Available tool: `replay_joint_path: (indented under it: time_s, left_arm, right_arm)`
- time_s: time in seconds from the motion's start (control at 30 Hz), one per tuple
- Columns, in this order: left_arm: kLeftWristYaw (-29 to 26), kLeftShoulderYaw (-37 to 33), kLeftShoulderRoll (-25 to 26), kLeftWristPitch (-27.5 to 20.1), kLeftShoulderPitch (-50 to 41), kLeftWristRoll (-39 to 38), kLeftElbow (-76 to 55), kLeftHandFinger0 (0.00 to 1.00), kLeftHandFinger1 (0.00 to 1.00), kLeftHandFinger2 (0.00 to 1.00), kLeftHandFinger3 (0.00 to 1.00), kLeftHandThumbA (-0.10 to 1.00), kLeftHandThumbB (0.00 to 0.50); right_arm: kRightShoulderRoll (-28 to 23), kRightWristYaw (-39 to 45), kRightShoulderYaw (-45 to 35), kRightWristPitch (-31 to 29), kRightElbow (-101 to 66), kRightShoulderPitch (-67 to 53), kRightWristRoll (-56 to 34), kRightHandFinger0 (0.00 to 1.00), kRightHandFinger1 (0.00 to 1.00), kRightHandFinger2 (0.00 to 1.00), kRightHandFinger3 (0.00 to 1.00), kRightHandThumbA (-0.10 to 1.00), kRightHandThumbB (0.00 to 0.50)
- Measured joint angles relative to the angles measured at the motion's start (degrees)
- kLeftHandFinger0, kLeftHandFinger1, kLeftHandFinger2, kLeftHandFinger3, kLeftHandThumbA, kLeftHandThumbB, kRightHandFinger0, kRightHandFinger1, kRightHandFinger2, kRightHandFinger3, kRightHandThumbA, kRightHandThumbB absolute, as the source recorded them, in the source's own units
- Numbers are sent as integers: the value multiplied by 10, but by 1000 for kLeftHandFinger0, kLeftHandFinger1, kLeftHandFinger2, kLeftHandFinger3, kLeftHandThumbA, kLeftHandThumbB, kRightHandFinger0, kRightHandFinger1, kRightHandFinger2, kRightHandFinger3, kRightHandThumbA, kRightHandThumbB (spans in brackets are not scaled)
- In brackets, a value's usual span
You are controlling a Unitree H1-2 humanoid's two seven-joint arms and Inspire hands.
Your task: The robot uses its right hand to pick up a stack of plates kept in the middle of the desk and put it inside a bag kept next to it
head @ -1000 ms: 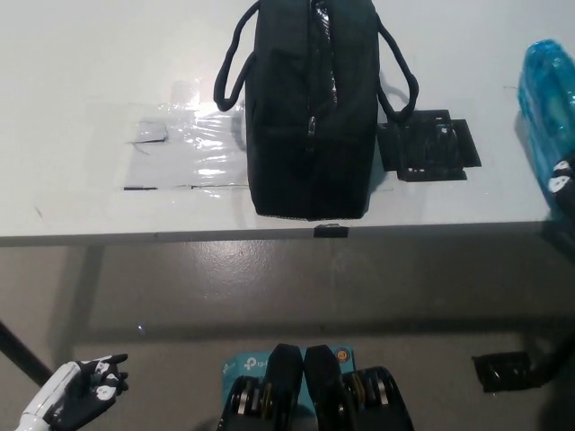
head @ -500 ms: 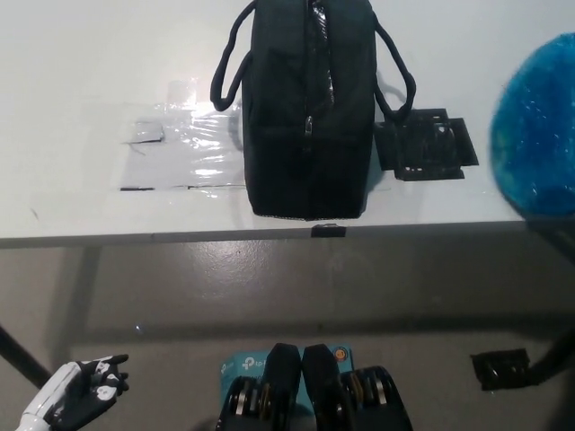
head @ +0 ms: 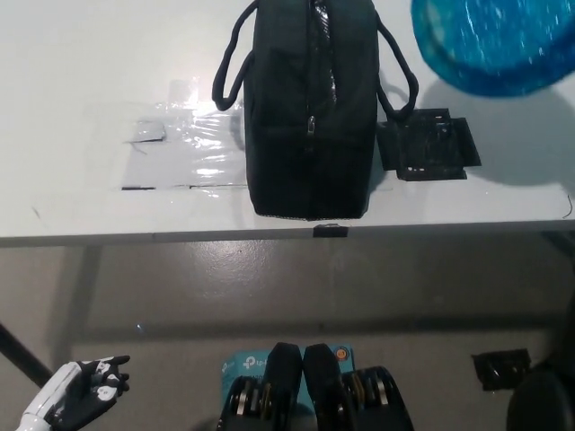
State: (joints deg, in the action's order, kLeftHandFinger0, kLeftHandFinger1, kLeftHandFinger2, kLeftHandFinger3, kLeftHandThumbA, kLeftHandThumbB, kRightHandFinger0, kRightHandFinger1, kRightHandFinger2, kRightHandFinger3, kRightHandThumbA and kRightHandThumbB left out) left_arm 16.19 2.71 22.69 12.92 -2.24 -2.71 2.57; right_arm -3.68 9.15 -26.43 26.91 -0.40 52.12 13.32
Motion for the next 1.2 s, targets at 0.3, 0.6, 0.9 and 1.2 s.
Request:
replay_joint_path:
  time_s: [0.3, 0.6, 0.9, 1.2]
  left_arm:
    - [0, -1, 0, 0, 1, 3, 0, 799, 814, 875, 955, -100, 225]
    - [0, -2, 0, -1, 1, 6, 0, 788, 799, 856, 943, -100, 246]
    - [0, -3, 0, -1, 1, 7, 0, 808, 821, 871, 950, -100, 231]
    - [0, -6, 0, -1, 0, 9, 0, 814, 829, 881, 950, -100, 224]
  right_arm:
    - [-6, 1, 32, 3, 22, 83, 11, 0, 0, 0, 35, -100, 308]
    - [-8, 7, 114, 5, 65, 117, 52, 0, 0, 0, 2, -100, 302]
    - [-7, 13, 157, 6, 122, 133, 108, 0, 0, 0, 0, -100, 326]
    - [-18, 11, 225, 7, 183, 162, 157, 0, 0, 0, 111, -100, 312]
